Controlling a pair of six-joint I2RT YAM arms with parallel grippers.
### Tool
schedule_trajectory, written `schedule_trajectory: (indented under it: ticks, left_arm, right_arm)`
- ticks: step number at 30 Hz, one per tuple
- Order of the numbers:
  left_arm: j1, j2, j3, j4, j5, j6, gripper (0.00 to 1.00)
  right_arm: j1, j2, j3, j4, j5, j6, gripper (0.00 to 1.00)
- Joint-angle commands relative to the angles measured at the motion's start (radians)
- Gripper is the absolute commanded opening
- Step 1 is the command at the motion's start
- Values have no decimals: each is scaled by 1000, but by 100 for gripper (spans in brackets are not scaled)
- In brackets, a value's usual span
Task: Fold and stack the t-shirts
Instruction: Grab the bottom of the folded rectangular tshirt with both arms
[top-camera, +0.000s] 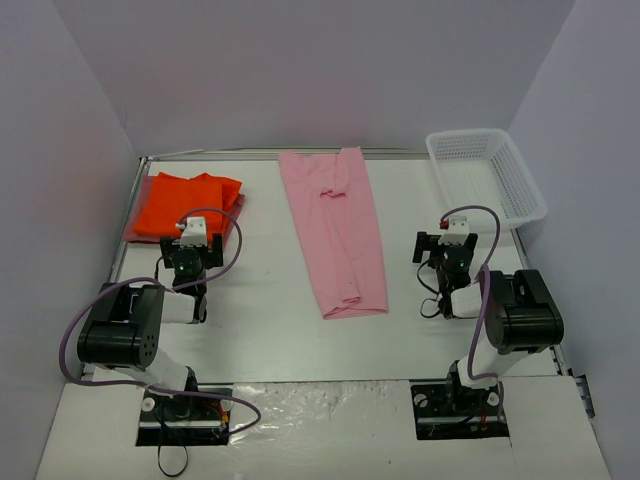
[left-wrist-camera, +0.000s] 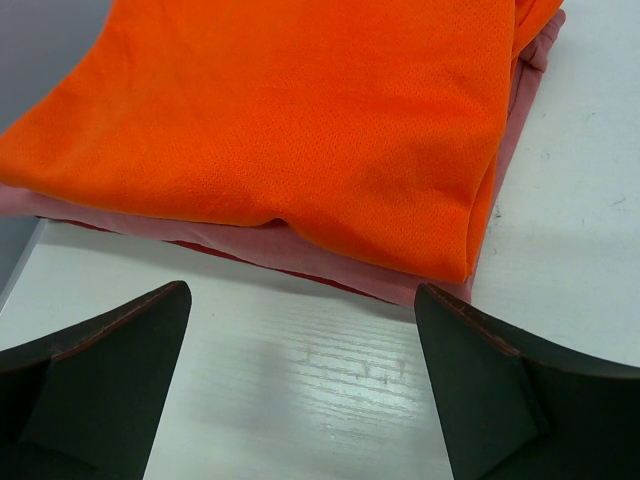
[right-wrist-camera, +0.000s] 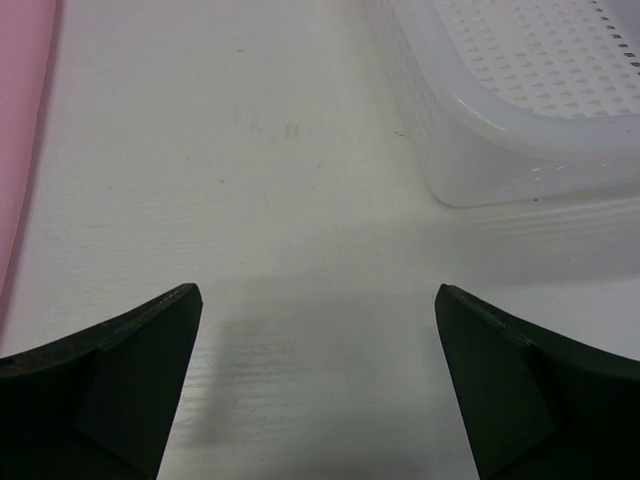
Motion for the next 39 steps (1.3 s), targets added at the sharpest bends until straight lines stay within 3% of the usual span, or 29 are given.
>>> schedule_trajectory:
  ticks: [1,9,12,17,23,26,27,31,36,39]
  left_arm:
    - [7,-7,32,10,-6,-18,94]
    - [29,-13,32,7,7,-21,94]
    - [15,-46,36,-16,-65,-53,94]
    - [-106,-103,93,-174,-234,22,94]
    - [-247,-144,239,-410,-463,74,94]
    - [-299,-233,291,-576,-498,-8,94]
    - [-318,-262,308,-698,-495,-68,94]
    - [-328,-410,360,-877,-325,-318,94]
    - [-335,-551,306,-843,-23,-508,94]
    - [-341,-571,311,-844,135,-584,94]
  right_arm:
    - [-26,7,50,140,-12,45,100]
    - [-23,-32,54,117,63,48,100]
    - [9,-107,76,-14,99,30,100]
    - [112,-151,182,-275,212,1,100]
    - [181,-184,328,-548,201,40,100]
    - [195,-195,435,-769,185,151,100]
    - [211,-201,458,-803,183,159,100]
    - [256,-322,433,-797,140,171,100]
    - [230,-448,408,-814,-30,324,100]
    - [183,-433,385,-764,-264,465,100]
